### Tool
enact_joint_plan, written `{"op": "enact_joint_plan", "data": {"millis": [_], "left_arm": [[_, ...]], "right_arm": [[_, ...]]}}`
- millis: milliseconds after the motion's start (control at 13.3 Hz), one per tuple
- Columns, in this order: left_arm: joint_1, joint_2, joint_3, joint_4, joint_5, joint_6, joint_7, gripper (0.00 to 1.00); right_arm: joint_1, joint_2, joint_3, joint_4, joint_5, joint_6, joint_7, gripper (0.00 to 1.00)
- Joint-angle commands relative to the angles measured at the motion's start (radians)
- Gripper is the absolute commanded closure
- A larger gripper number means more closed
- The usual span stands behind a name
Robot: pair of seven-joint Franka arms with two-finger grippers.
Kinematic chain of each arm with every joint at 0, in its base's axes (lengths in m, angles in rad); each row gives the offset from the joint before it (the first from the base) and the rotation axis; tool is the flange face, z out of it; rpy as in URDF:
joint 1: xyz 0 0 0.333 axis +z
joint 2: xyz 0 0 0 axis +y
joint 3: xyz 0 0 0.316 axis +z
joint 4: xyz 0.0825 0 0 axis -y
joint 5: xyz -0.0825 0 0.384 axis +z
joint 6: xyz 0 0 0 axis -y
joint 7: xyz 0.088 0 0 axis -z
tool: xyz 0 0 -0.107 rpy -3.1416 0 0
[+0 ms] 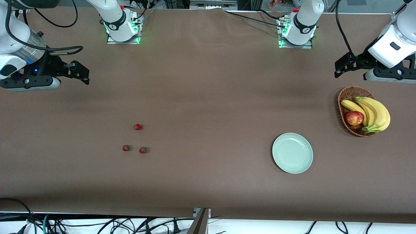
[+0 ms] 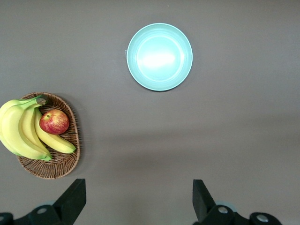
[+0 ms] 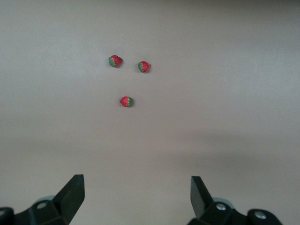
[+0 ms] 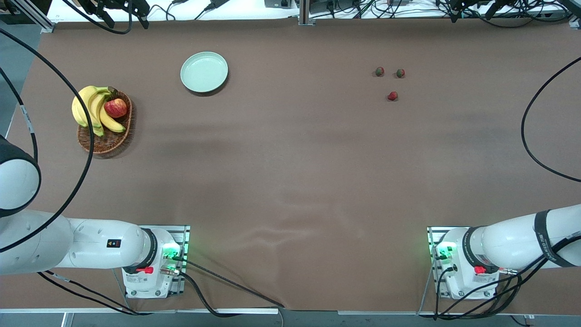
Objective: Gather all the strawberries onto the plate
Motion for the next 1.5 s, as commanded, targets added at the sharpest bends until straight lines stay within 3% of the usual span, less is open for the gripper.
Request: {"op": "enact_joint_plan", "data": {"millis": [0, 1423], "left_arm": [[0.004, 0.022, -0.002, 0.039, -0.027, -0.021, 0.001, 0.00], [-0.003, 0.020, -0.003, 0.052, -0.025, -0.041, 0.003, 0.00]], "right_arm": [[-0.001, -0.007, -0.002, 0.012, 0.016, -0.017, -0.013, 0.00], [-0.002, -0.006, -0.002, 0.007, 0.010, -0.054, -0.007, 0.00]]}}
